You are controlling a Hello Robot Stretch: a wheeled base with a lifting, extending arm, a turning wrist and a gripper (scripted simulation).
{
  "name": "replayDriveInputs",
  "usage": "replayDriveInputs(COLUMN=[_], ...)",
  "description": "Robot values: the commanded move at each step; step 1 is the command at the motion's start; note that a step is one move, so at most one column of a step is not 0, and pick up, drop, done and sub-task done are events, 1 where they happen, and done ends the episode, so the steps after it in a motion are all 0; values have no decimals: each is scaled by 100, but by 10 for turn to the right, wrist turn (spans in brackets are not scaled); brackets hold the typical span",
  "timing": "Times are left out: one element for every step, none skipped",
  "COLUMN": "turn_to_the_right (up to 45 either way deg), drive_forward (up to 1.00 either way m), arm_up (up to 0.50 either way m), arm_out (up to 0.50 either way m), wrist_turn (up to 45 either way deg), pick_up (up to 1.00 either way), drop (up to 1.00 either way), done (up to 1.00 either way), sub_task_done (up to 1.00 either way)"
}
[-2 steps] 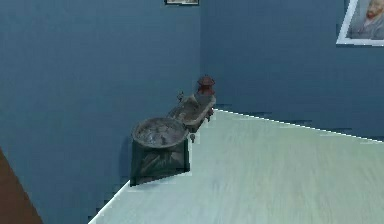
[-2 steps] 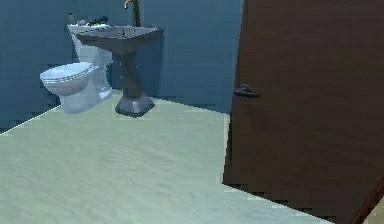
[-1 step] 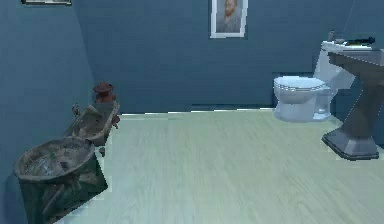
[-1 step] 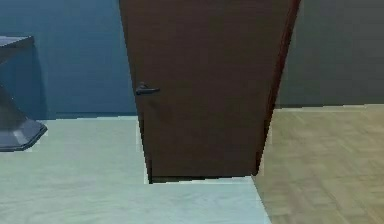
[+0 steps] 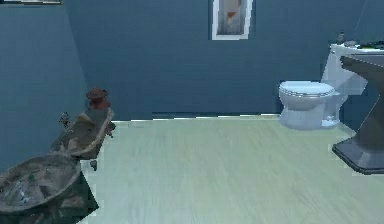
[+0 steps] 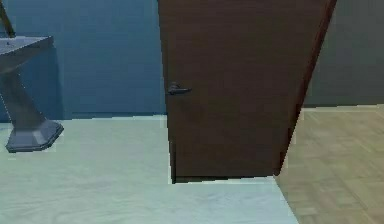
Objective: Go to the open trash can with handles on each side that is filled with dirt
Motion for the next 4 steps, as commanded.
replayDriveInputs(turn_to_the_right=[450,360,0,-450], drive_forward=[0,0,10,0], arm_up=[0,0,0,0], arm_out=[0,0,0,0], wrist_turn=[0,0,0,0], pick_up=[0,0,0,0], drop=[0,0,0,0], done=[0,0,0,0], sub_task_done=[0,0,0,0])
